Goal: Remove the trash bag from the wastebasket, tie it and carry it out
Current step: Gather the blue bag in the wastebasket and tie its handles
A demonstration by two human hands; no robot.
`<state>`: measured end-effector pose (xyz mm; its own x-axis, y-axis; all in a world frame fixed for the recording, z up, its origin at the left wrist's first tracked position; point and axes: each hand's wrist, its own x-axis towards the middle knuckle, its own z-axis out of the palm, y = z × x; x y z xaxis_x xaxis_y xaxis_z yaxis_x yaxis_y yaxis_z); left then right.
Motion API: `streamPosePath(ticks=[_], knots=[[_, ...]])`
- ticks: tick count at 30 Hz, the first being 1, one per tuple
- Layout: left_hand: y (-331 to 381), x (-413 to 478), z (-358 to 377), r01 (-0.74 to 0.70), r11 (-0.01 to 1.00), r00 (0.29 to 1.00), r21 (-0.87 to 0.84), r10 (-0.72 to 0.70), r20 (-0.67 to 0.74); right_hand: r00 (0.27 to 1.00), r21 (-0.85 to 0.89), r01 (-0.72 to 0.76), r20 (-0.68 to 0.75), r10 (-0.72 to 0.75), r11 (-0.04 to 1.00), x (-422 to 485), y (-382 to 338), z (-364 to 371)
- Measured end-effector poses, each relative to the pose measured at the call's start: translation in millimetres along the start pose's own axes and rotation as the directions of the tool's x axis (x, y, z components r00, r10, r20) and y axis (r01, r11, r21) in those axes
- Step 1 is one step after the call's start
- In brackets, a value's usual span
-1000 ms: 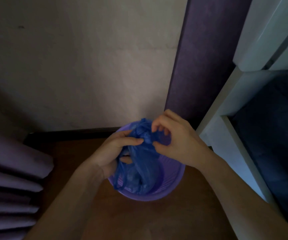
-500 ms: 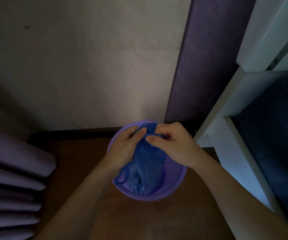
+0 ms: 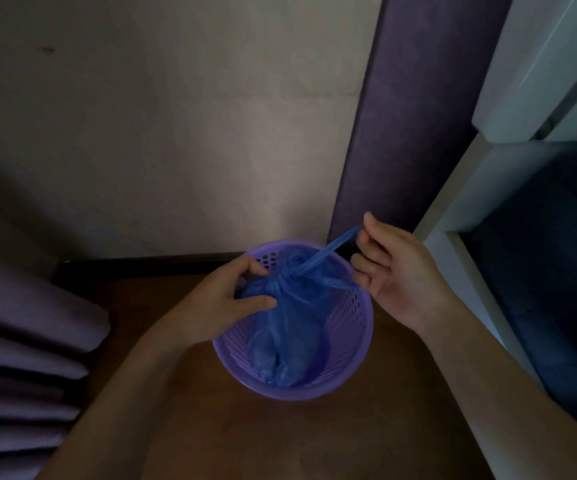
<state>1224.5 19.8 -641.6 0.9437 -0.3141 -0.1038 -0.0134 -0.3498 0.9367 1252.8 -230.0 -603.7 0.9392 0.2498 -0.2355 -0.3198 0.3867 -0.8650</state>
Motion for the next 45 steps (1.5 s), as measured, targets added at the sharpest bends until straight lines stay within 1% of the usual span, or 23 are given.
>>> streamPosePath(ticks=[2,6,10,13,16,20,22,24,27,29,31,32,34,35,36,37,38,39,40,41,42,43,45], knots=[[-2,-6,-5,0.064,0.997,0.998,-0.052,-0.066,-0.025,0.999,0.049,-0.031,-0.026,0.032,0.998,1,-1,-5],[-2,-17,-16,0.114,0.983,0.988,-0.143,-0.127,-0.086,0.998,0.109,-0.041,-0.044,0.046,0.993,4,-3,-13],[-3,-20,-23,0.194,0.911,0.968,-0.364,-0.238,-0.079,0.996,0.117,-0.055,-0.061,0.062,0.992,6,0,-13],[-7,-21,-30,0.268,0.848,0.938,-0.457,-0.337,-0.077,0.995,0.133,-0.055,-0.077,0.066,0.990,6,0,-14],[-10,-24,-36,0.332,0.829,0.914,-0.450,-0.400,-0.062,0.993,0.134,-0.052,-0.098,0.066,0.990,5,-1,-17],[-8,-25,-32,0.400,0.846,0.887,-0.353,-0.454,-0.085,0.987,0.134,-0.037,-0.151,0.057,0.990,4,-2,-20],[-5,-23,-29,0.344,0.858,0.906,-0.382,-0.409,-0.104,0.982,0.136,-0.033,-0.181,0.058,0.990,4,-1,-20],[-1,-17,-22,0.234,0.818,0.918,-0.525,-0.363,-0.157,0.976,0.145,-0.033,-0.211,0.063,0.989,3,0,-18],[9,-7,-11,0.011,0.618,0.911,-0.786,-0.330,-0.247,0.968,0.169,0.009,-0.249,0.033,0.986,5,3,-13],[15,0,-5,-0.095,0.507,0.924,-0.857,-0.275,-0.265,0.974,0.207,0.054,-0.227,-0.005,0.977,7,6,-7],[22,5,7,-0.155,0.415,0.937,-0.896,-0.225,-0.266,0.980,0.199,0.069,-0.198,-0.029,0.978,9,12,1],[24,7,14,-0.158,0.407,0.938,-0.900,-0.222,-0.265,0.982,0.176,0.058,-0.185,-0.025,0.983,10,16,6],[25,10,24,-0.106,0.467,0.930,-0.878,-0.267,-0.254,0.986,0.145,0.019,-0.164,0.005,0.989,11,24,11],[22,10,24,-0.071,0.498,0.915,-0.864,-0.312,-0.255,0.985,0.145,-0.003,-0.172,0.029,0.989,12,26,8],[14,9,20,-0.044,0.494,0.887,-0.868,-0.381,-0.261,0.978,0.157,-0.026,-0.201,0.057,0.987,13,27,1],[5,7,10,-0.030,0.441,0.842,-0.897,-0.473,-0.261,0.965,0.175,-0.044,-0.249,0.087,0.984,13,28,-9],[-6,3,-4,-0.041,0.368,0.777,-0.929,-0.573,-0.261,0.945,0.182,-0.057,-0.307,0.112,0.982,13,28,-22],[-18,-2,-18,-0.064,0.327,0.703,-0.943,-0.656,-0.275,0.923,0.173,-0.068,-0.364,0.128,0.983,12,29,-36],[-31,-7,-30,-0.082,0.326,0.635,-0.942,-0.711,-0.302,0.903,0.151,-0.082,-0.407,0.137,0.985,11,31,-47],[-40,-12,-37,-0.086,0.341,0.588,-0.936,-0.741,-0.324,0.889,0.127,-0.098,-0.435,0.144,0.987,10,33,-56],[-46,-15,-41,-0.085,0.361,0.565,-0.928,-0.750,-0.344,0.881,0.106,-0.108,-0.450,0.145,0.988,10,35,-61],[-50,-15,-42,-0.087,0.392,0.556,-0.916,-0.743,-0.371,0.878,0.088,-0.110,-0.459,0.138,0.990,9,36,-63],[-50,-12,-39,-0.072,0.504,0.560,-0.861,-0.694,-0.453,0.875,0.061,-0.095,-0.470,0.112,0.994,10,34,-61]])
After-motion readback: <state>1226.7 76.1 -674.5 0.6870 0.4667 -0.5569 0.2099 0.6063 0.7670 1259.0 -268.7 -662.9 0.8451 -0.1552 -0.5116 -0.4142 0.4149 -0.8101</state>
